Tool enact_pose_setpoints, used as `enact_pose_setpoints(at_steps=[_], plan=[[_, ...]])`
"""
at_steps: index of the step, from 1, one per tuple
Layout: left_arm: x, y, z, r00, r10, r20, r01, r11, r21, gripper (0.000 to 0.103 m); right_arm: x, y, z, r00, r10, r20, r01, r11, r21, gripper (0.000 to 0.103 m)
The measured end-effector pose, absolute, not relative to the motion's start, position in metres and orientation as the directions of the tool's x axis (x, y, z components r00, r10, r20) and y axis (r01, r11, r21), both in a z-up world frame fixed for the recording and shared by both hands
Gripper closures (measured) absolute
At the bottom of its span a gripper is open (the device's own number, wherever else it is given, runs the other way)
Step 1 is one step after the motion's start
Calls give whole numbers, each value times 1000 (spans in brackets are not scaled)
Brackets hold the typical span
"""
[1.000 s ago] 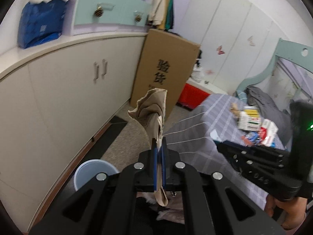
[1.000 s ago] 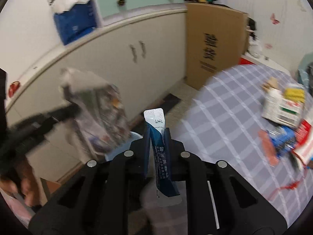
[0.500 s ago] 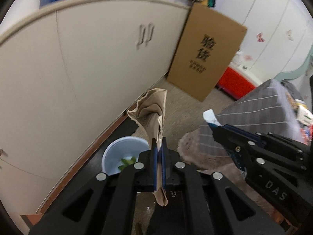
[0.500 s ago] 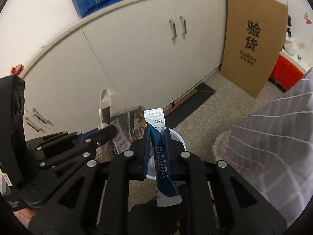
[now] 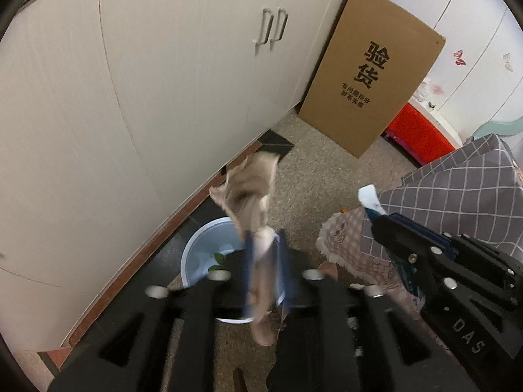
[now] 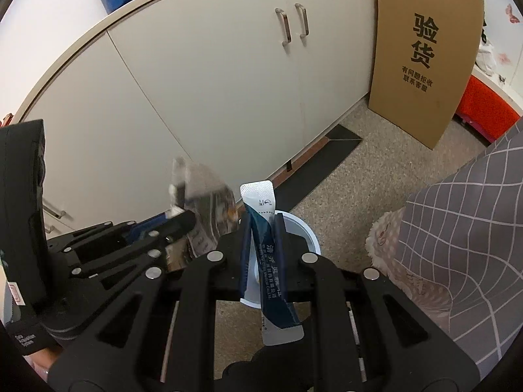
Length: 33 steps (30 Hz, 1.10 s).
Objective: Collect trash
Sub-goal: 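Carry both items to the wastebasket and open both tools to drop them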
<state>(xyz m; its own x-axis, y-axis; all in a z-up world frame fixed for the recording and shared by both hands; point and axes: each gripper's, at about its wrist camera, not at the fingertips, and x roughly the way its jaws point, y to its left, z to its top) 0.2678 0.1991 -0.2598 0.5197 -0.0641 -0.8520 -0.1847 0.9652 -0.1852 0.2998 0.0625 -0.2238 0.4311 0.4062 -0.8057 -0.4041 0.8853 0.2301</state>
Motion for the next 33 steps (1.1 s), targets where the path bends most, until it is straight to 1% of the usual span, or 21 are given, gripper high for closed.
enact_pose_setpoints(at_steps=[1,2,23,29,32,33], plan=[[268,200,-260,519,-56,-853,-189,965,-179,58,300,63,-224,429,407,-806,-404,885,231,89],[266,201,-260,524,-44,-851,-196,966,-171,47,299,63,-224,428,407,-807,-406,884,231,89],[248,227,-257,513,-4,-858,-260,952,-160,43,296,83,-221,409,432,-804,-432,868,247,89],[244,239,-255,513,18,-858,-302,940,-161,40,298,91,-219,417,452,-788,-443,859,258,88],[241,250,-254,511,36,-859,-335,928,-161,37,299,94,-217,447,461,-767,-443,859,258,85],[241,251,-254,511,42,-859,-347,924,-161,36,300,94,-216,452,465,-761,-444,857,261,81]])
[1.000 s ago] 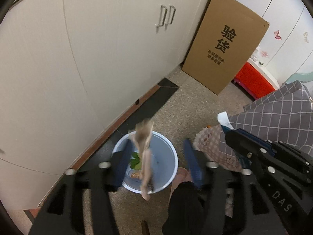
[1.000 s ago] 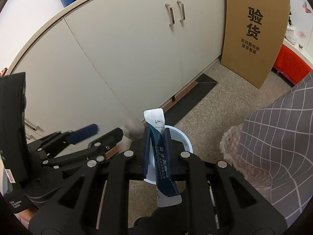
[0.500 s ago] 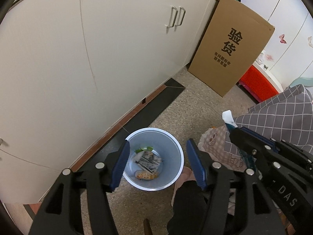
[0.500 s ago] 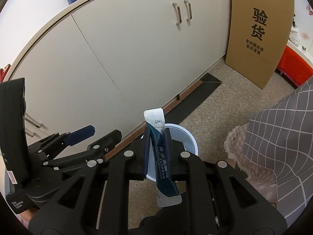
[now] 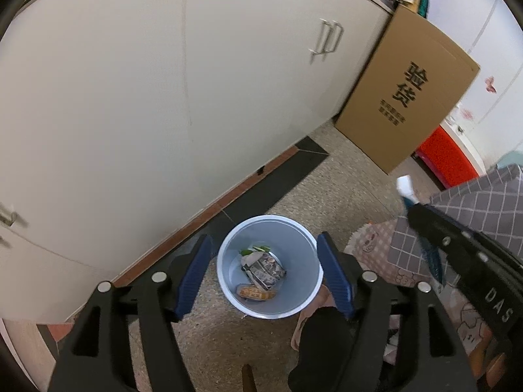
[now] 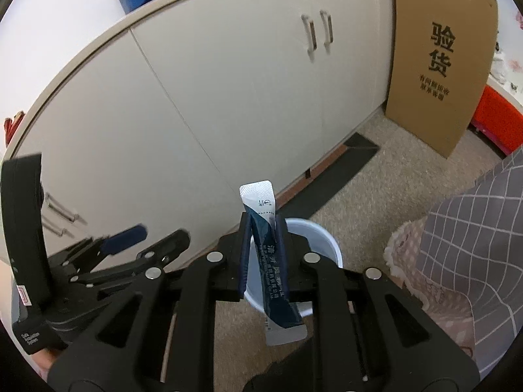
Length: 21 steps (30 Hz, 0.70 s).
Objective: Collect trash
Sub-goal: 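Carry both items to the wastebasket and open both tools to drop them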
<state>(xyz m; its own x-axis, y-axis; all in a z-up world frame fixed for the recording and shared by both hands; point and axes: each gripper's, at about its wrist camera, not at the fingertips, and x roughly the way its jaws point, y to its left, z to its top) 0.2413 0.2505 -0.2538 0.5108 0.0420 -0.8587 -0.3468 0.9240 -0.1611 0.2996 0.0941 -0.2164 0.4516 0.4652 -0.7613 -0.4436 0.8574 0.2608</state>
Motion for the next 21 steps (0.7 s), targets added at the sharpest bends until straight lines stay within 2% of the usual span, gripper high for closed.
enact_pose_setpoints(at_steps=[1,2,3,11,21], plan=[[240,253,-253,510,47,-859,-356,920,-161,35,300,94,-215,460,465,-757,-440,859,261,68],[239,257,-253,509,53,-859,-368,916,-161,35,300,94,-214,479,456,-750,-431,866,252,47],[238,259,-252,509,56,-859,-374,913,-162,35,299,94,-212,491,455,-743,-429,868,248,44],[232,259,-236,532,71,-844,-391,905,-171,34,290,83,-200,526,431,-733,-416,882,220,44],[217,226,-196,597,58,-800,-331,926,-181,30,264,29,-162,597,408,-691,-342,908,240,41]])
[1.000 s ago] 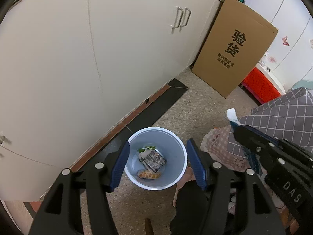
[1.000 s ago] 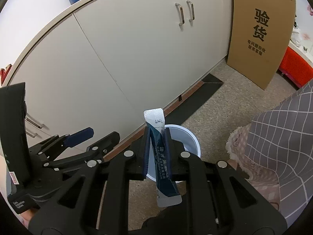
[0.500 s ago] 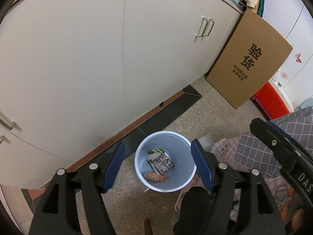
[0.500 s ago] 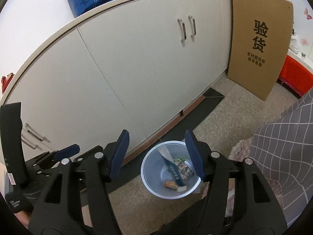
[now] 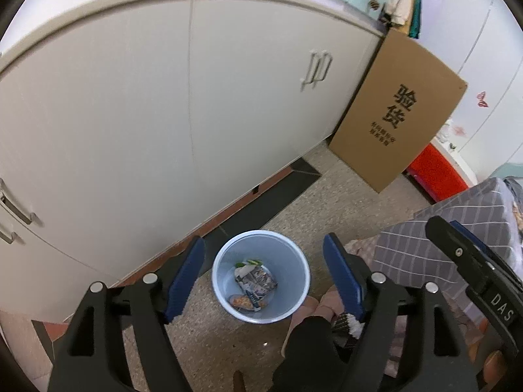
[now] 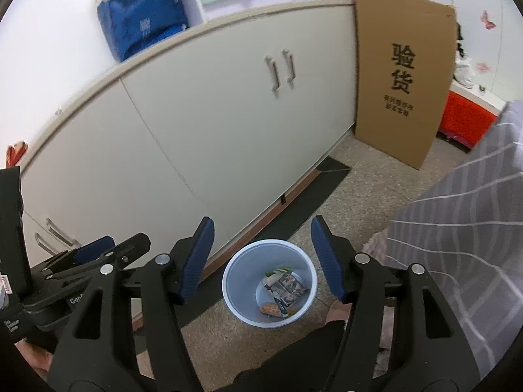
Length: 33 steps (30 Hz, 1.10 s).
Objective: Collect trash
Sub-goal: 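Carry both items to the wastebasket and open both tools to drop them, then move both tools back to the table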
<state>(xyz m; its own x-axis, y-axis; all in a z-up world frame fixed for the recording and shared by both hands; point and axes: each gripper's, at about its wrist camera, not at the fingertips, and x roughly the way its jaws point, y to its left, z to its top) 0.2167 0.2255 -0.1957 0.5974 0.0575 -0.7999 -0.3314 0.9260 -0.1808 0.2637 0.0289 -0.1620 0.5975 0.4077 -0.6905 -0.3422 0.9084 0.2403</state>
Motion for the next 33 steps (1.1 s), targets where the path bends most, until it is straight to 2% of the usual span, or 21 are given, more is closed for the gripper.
enact_pose_setpoints(at_steps=[7,16,23,27,29,31,33], plan=[[205,163,-151,671,8,-741,-203,964,-173,30,226,-43,-116,694,372,-617,-266,928,259,38],[202,10,-93,714,-166,-680,95,985,-141,30,181,-180,-83,796,213,-567,-68,962,266,36],[204,-99,-88,658,-278,-700,306,948,-89,27,152,-301,-101,776,53,-628,161,947,279,36],[212,-144,-100,601,-316,-734,384,920,-82,27,151,-343,-127,714,54,-699,223,928,300,36],[215,-158,-107,572,-340,-747,421,903,-88,27,153,-355,-132,707,99,-700,217,912,348,40],[220,-174,-113,558,-327,-762,431,900,-71,27,157,-355,-130,691,44,-722,236,930,282,42],[225,-183,-116,561,-316,-765,437,898,-51,27,159,-360,-132,687,72,-723,215,931,296,44]])
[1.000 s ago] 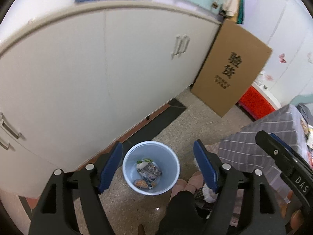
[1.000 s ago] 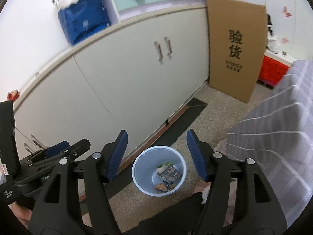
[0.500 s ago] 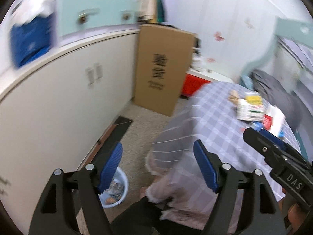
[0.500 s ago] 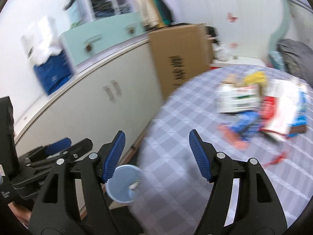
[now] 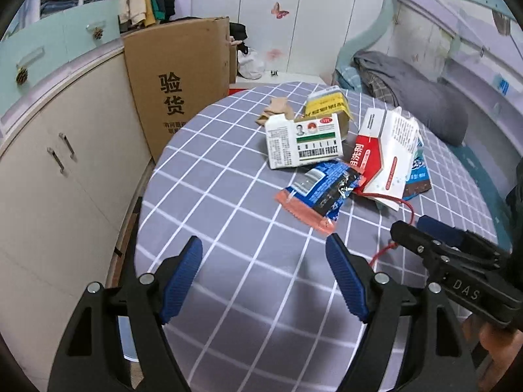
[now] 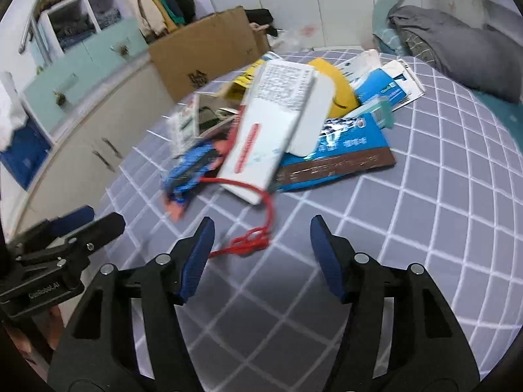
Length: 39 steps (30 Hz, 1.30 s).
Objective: Collect trash
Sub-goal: 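Move both tools back to the table, then grasp the blue snack wrapper with the left tool while the right tool grasps the red string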
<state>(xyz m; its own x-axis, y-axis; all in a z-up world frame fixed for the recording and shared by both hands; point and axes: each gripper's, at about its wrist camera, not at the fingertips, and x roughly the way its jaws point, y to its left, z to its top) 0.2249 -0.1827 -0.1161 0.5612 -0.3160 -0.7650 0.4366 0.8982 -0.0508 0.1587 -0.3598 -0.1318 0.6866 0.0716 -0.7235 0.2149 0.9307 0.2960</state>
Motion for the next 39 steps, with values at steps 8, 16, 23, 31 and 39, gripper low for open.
enact_pose_setpoints(at_steps=[8,16,23,31,39], plan=[[237,-219,-122,563,-283,-777,483,875,31,21,163,-368,-136,674,116,-730,178,933,312,90],[244,-258,-134,595,-184,-782,514,836,195,21,159,-377,-137,682,122,-721,204,915,347,91],[253,-252,-133,529,-263,-807,505,862,50,58,161,-372,-134,674,84,-734,211,930,300,91],[234,-226,-130,573,-257,-779,468,882,53,82,161,-372,-133,673,61,-738,229,931,285,91],[211,-191,-117,582,-318,-749,447,894,-32,83,152,-366,-123,711,12,-703,231,941,249,91]])
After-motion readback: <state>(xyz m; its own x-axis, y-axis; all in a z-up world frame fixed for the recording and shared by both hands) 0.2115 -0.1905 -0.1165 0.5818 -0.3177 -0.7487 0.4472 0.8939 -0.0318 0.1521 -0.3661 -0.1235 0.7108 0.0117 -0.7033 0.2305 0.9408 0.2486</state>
